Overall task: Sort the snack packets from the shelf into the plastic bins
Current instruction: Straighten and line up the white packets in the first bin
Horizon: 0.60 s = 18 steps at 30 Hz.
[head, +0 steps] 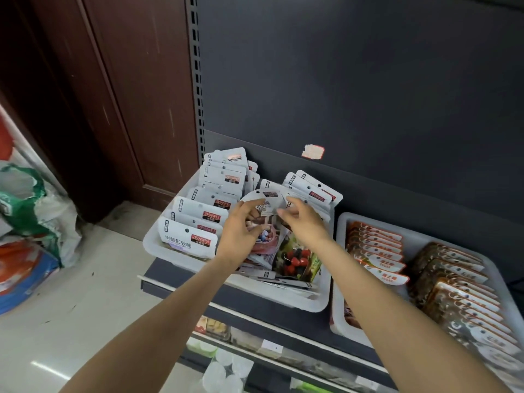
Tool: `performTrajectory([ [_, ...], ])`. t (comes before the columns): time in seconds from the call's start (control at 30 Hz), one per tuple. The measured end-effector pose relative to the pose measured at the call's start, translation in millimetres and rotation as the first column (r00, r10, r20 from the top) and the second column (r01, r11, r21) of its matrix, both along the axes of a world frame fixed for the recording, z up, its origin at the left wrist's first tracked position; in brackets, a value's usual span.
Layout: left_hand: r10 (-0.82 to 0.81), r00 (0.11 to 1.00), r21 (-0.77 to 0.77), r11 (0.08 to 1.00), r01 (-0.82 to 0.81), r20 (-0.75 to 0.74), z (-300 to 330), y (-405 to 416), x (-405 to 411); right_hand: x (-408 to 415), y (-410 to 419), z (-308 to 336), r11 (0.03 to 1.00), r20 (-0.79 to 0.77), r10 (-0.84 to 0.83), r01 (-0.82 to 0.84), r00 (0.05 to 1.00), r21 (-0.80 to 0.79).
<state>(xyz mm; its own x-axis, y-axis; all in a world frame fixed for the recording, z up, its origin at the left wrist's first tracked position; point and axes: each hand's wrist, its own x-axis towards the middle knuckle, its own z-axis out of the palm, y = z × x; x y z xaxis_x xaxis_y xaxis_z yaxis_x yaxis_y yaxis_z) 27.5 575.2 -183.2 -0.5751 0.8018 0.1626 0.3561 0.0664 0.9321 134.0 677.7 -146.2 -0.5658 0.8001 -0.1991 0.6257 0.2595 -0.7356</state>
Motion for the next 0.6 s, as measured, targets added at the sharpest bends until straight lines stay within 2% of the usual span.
performTrajectory([
  [0.07, -0.017, 1.0, 0.005, 1.0, 0.017, -0.005, -1, -2, 0, -8, 1, 0, 0.994, -0.088, -0.079, 0.072, 0.993, -0.082],
  [0.17, -0.004, 1.0, -0.04, 0.999, 0.005, 0.011, -4, -4, -4, -10, 0, -4, 0.981, -0.184, -0.186, 0.173, 0.965, -0.088],
  [0.3, -0.06, 0.998, -0.146, 0.987, 0.063, 0.019, 0, -3, -10, 9, -5, -7, 0.99, -0.181, -0.142, 0.137, 0.973, -0.039],
  [0.37, -0.108, 0.991, -0.21, 0.974, 0.09, -0.076, 3, 2, -11, 22, -9, -11, 0.997, -0.156, -0.071, 0.07, 0.985, -0.018],
  [0.47, -0.243, 0.934, -0.359, 0.923, 0.139, -0.264, 10, 8, -10, 35, -14, -17, 0.998, -0.081, 0.033, -0.029, 0.996, 0.053],
  [0.53, -0.297, 0.881, -0.395, 0.908, 0.141, -0.368, 18, 10, -11, 39, -14, -17, 0.989, -0.015, 0.098, -0.096, 0.995, 0.113],
  [0.6, -0.319, 0.776, -0.417, 0.905, 0.081, -0.543, 26, 7, -13, 41, -12, -15, 0.977, 0.071, 0.134, -0.143, 0.989, 0.159],
])
